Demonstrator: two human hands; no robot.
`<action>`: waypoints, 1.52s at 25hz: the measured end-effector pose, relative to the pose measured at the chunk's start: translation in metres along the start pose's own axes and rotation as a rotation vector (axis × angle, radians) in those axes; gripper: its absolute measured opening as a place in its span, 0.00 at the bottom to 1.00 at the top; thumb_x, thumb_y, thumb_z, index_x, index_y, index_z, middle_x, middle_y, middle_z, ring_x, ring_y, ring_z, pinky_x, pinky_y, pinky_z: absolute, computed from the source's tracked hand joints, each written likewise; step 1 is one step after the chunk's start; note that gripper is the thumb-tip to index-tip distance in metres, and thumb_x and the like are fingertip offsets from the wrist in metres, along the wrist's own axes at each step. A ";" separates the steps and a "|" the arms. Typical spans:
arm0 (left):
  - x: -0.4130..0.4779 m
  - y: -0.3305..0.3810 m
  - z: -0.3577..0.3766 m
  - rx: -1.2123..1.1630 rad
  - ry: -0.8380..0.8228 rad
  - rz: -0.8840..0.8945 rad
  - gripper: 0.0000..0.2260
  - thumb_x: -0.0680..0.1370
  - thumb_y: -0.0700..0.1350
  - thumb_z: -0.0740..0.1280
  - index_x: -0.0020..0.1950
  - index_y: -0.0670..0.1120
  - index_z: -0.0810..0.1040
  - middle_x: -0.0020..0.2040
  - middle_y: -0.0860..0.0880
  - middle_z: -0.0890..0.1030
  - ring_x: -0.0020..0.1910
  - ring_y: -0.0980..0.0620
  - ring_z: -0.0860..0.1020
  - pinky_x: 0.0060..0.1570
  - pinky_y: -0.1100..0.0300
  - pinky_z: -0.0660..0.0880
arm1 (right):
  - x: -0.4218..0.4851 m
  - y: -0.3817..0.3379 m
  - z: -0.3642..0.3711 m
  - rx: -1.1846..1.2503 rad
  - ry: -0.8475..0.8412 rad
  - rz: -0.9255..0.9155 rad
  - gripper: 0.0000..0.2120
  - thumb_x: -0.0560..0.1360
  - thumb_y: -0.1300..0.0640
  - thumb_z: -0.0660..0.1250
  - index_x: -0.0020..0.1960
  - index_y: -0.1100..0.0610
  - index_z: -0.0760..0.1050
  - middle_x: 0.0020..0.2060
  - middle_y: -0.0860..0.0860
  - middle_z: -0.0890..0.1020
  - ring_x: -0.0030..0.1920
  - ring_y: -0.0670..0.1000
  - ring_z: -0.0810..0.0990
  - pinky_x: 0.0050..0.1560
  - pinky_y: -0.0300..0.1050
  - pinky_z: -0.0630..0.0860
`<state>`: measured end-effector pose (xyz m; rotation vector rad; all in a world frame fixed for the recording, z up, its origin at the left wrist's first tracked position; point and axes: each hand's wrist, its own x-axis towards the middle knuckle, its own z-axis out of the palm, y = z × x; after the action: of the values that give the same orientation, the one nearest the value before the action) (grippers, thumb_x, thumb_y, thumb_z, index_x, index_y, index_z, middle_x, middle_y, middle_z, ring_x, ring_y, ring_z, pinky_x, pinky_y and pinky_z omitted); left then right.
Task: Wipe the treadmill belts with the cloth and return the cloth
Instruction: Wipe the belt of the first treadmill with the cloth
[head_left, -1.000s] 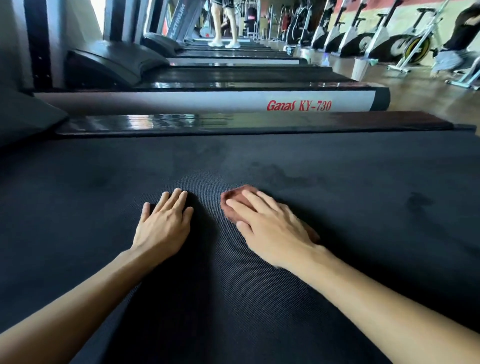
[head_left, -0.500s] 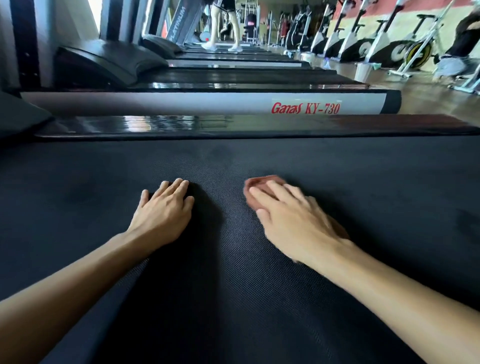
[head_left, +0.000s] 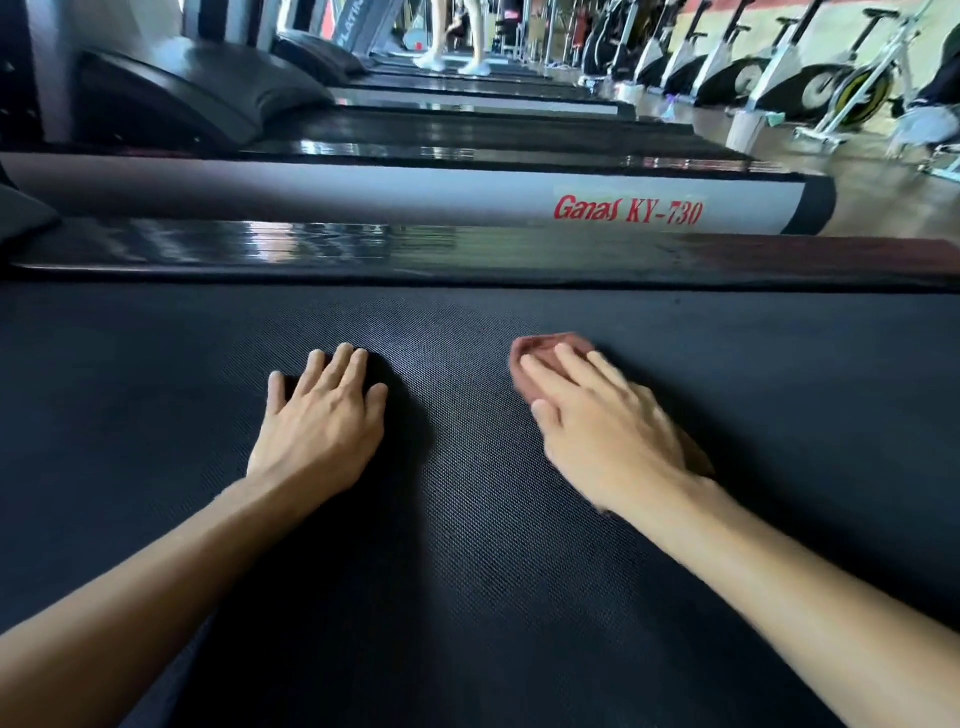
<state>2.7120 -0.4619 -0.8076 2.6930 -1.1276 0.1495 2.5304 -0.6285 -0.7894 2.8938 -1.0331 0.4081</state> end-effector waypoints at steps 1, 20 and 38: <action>-0.001 0.001 0.001 -0.010 0.005 -0.008 0.25 0.82 0.56 0.48 0.78 0.48 0.55 0.79 0.52 0.54 0.78 0.50 0.50 0.74 0.43 0.48 | 0.010 -0.017 0.003 0.058 0.020 -0.101 0.24 0.80 0.45 0.55 0.75 0.38 0.58 0.78 0.43 0.57 0.77 0.50 0.54 0.73 0.52 0.58; -0.002 0.004 -0.004 -0.016 -0.005 -0.031 0.25 0.82 0.56 0.48 0.78 0.49 0.57 0.79 0.54 0.55 0.77 0.52 0.51 0.73 0.46 0.48 | 0.104 0.015 0.009 0.080 -0.191 0.001 0.23 0.82 0.47 0.52 0.77 0.40 0.55 0.78 0.47 0.54 0.77 0.54 0.53 0.71 0.58 0.57; -0.171 0.136 -0.039 -0.076 -0.089 0.288 0.25 0.83 0.57 0.49 0.79 0.50 0.54 0.79 0.53 0.52 0.79 0.49 0.47 0.74 0.43 0.44 | -0.203 0.143 -0.099 0.007 -0.199 0.185 0.23 0.83 0.45 0.49 0.77 0.37 0.49 0.79 0.42 0.48 0.78 0.47 0.47 0.73 0.51 0.55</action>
<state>2.4946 -0.4277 -0.7784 2.4802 -1.5123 0.0316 2.2671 -0.6021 -0.7531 2.9007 -1.3369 0.1313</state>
